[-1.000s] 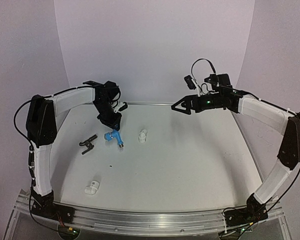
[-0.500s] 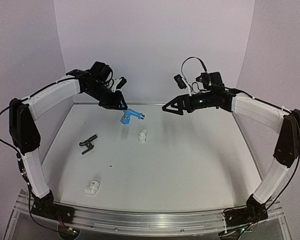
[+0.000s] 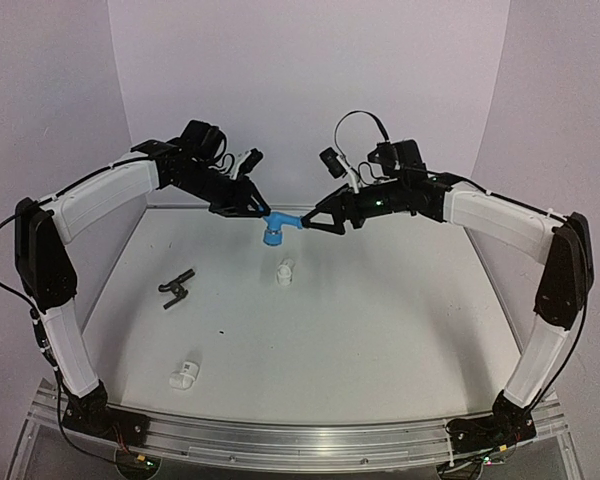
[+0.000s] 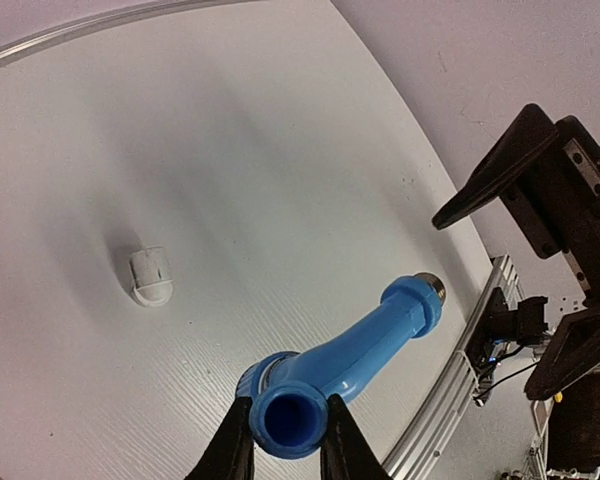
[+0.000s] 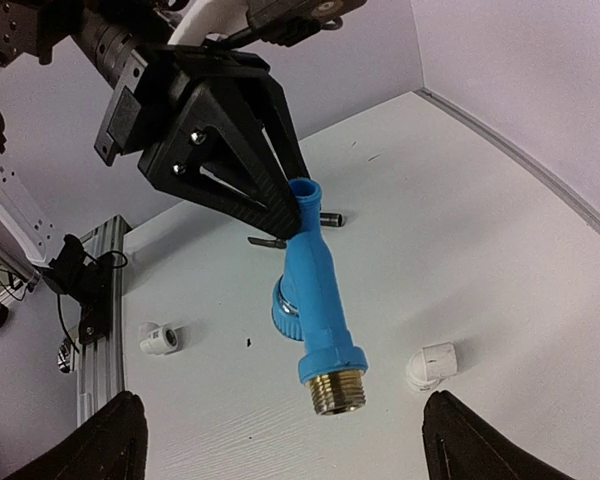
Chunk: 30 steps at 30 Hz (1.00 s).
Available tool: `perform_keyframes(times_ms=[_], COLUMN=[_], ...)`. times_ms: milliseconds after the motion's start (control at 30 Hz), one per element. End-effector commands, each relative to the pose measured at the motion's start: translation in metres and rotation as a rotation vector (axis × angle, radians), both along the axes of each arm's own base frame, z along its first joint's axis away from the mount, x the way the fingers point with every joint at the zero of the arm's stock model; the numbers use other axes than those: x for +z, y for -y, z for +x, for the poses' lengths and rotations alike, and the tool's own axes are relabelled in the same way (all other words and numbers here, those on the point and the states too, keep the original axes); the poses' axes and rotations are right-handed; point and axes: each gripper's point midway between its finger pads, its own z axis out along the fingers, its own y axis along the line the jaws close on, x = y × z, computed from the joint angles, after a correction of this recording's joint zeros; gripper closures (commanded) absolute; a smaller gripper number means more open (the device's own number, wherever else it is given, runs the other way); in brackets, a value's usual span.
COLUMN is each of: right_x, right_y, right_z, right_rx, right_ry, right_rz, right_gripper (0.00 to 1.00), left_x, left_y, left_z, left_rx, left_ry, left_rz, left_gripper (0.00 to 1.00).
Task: Install the water faucets
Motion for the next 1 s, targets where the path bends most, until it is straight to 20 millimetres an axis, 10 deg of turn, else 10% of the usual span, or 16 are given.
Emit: perform_keyframes(times_ms=[0, 767, 967], right_x=[0.003, 0.002, 0.021], right_y=[-0.017, -0.027, -0.025], right_z=[0.000, -0.004, -0.014], right_rx=[0.030, 0.037, 0.059], right_ry=[0.055, 0.054, 0.064], right_rz=[-0.004, -0.022, 0.012], right_gripper=[0.14, 1.00, 1.00], left_x=[0.038, 0.045, 0.058], left_y=[0.009, 0.020, 0.017], left_z=[-0.014, -0.029, -0.039], left_rx=[-0.063, -0.127, -0.144], left_ry=[0.060, 0.068, 0.105], left_rz=[-0.099, -0.131, -0.184], left_gripper=[1.00, 1.00, 0.03])
